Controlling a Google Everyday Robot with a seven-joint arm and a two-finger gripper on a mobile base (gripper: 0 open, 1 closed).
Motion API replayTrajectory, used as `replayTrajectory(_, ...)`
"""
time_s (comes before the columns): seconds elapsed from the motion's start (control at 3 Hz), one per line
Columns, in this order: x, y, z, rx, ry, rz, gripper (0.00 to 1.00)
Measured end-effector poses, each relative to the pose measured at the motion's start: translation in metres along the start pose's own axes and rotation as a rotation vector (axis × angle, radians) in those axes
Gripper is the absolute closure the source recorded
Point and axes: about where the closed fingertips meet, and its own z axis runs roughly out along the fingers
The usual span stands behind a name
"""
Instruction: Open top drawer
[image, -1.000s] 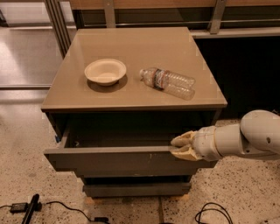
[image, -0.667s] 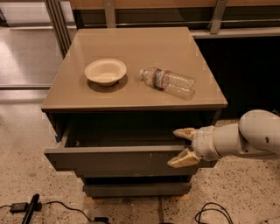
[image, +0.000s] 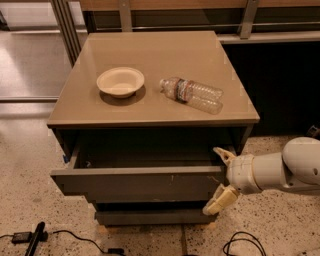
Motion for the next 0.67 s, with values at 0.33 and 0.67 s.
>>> replayTrajectory(0.33, 0.0246, 0.0154, -0.0068, -0.002, -0.004, 0.051, 0.00)
replayTrajectory(0.67, 0.0261, 0.0162, -0.0077, 0.000, -0.004, 0.054, 0.18)
